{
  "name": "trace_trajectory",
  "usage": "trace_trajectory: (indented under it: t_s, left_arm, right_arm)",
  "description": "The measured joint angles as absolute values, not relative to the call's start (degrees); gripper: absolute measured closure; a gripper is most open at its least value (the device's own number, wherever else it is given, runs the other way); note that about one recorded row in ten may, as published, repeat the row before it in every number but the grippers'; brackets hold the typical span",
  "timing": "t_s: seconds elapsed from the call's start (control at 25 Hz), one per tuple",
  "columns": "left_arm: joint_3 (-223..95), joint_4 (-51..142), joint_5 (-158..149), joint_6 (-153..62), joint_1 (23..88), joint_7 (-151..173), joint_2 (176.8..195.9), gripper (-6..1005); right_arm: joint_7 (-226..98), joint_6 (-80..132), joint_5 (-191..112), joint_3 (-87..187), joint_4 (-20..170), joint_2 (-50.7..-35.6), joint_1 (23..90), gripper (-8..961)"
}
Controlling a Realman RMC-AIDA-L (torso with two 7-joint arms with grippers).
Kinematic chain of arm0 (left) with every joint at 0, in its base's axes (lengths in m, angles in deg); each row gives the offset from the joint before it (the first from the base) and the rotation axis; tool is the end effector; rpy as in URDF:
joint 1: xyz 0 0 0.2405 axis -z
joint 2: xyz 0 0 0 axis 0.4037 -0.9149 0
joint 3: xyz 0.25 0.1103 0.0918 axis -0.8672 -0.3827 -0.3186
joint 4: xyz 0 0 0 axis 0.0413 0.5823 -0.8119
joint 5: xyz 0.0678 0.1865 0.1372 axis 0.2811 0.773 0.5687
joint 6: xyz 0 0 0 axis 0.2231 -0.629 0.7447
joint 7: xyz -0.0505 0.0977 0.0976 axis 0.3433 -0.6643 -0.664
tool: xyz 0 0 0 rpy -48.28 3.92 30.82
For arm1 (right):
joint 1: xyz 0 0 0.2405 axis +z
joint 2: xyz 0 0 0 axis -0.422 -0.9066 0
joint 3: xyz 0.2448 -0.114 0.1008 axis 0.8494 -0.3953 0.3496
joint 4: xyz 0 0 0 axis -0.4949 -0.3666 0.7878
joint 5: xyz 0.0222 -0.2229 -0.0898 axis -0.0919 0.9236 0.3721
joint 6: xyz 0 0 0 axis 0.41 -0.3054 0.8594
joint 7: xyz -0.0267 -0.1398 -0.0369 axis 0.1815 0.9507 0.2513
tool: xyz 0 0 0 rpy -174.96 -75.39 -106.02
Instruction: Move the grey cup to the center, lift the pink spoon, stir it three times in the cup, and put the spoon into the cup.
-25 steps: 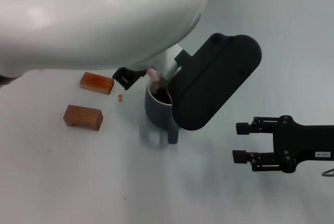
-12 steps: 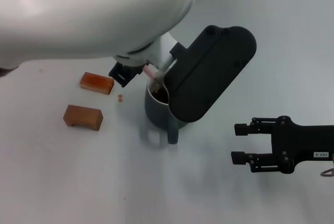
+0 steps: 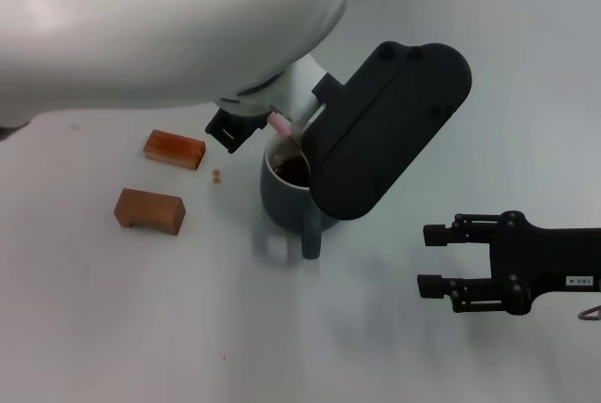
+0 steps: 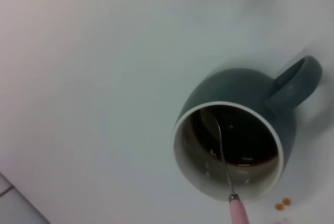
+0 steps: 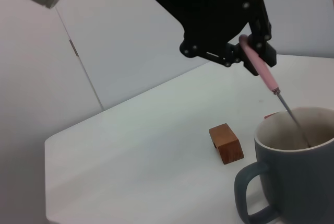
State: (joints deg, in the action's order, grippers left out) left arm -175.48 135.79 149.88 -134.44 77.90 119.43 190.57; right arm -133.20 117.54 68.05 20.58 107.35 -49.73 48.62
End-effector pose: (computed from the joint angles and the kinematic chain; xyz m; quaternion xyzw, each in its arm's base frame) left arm -0.0260 0.3560 -0.0820 -0.7937 0.4273 0.4239 0.0877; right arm 0.3412 0.2976 -0.0278 -0.9466 0.2129 0.2367 0.0509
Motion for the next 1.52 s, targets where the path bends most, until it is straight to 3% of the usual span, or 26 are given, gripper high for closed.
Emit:
trace_trajectory:
  t_s: [0.56, 0.72, 0.84, 0.92, 0.96, 1.28, 1.52]
  left_arm:
    - [-171.3, 139.0, 149.9, -130.3, 74.7, 119.8, 189.94, 808]
    - [-165.6, 142.3, 149.8, -127.2, 72.2, 118.5, 189.95, 711]
    - [-155.4, 149.6, 145.4, -116.7, 64.4, 116.0, 190.04, 595]
    - [-153.6, 150.8, 143.6, -114.6, 62.8, 115.5, 190.01, 504]
    - [-148.2, 153.3, 136.4, -109.3, 57.9, 114.3, 189.95, 458]
    - [-131.1, 151.3, 98.5, -105.6, 45.1, 102.5, 189.6, 397]
    - [-118.5, 137.3, 79.0, -115.5, 43.0, 94.5, 189.53, 341]
  right_arm:
    - [-133.2, 117.4, 68.1, 20.6, 107.7, -49.73, 49.1, 228]
    - [-133.2, 117.4, 67.9, 20.6, 107.9, -49.66, 49.1, 228]
    - [-132.8, 117.4, 67.6, 20.7, 108.0, -49.65, 49.1, 228]
    - [-132.8, 117.4, 67.6, 20.8, 108.2, -49.64, 49.2, 228]
    - [-132.8, 117.5, 67.5, 20.8, 108.3, -49.64, 49.2, 228]
    - [-133.0, 118.0, 67.3, 21.2, 109.4, -49.64, 49.3, 228]
    - [-132.7, 118.2, 66.6, 21.2, 109.6, -49.64, 49.7, 228]
